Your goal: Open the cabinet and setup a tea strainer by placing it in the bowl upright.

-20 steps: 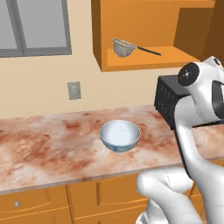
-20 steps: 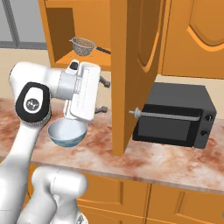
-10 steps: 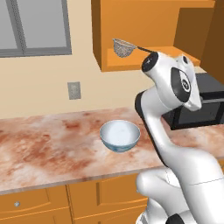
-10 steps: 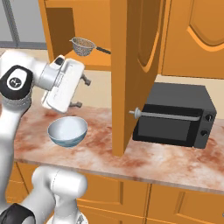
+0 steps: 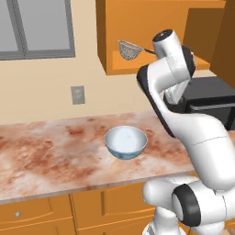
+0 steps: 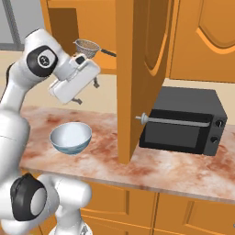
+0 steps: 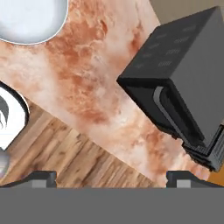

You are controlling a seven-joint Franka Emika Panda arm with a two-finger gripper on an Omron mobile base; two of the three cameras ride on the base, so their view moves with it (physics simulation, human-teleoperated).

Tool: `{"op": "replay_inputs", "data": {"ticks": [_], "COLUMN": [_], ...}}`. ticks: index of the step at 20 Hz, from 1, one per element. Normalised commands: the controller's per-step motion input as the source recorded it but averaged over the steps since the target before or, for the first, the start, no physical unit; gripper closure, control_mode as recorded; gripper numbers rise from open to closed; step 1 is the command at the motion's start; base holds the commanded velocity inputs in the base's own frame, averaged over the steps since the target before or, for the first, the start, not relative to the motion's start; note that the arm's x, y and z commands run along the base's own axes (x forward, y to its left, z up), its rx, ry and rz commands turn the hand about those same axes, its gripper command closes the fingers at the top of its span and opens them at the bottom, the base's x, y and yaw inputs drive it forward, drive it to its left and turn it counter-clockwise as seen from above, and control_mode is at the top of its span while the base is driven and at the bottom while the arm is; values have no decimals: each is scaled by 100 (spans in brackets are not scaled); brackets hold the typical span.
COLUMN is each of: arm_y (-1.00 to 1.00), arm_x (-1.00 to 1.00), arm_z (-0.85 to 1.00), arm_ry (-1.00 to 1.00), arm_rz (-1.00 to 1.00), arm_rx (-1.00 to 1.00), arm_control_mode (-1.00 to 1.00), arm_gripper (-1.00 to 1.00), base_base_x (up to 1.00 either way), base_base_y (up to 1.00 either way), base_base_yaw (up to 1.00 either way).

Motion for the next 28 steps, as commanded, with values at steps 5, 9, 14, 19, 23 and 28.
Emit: {"op": "replay_inputs", "data": {"ticks": [5,9,14,19,23,28], "arm_y": [1,0,-7,-10,-18,-16], "arm_x": [53,31,0,20,30,24], "arm_z": [-7,0,12,40,34,15], "arm_ry": [-51,-47,-28,-24,-32,-8], "arm_rz": [-22,-18,-10,0,2,-4], "arm_rx": [39,30,7,2,5,1], "arm_control_mode": [-100,-100,-100,-100,-100,-100], "arm_gripper": [-100,-100,-100,-100,-100,-100], "base_base_x": [0,0,0,0,0,0], "base_base_y": [0,0,0,0,0,0], "base_base_yaw": [0,0,0,0,0,0]}}
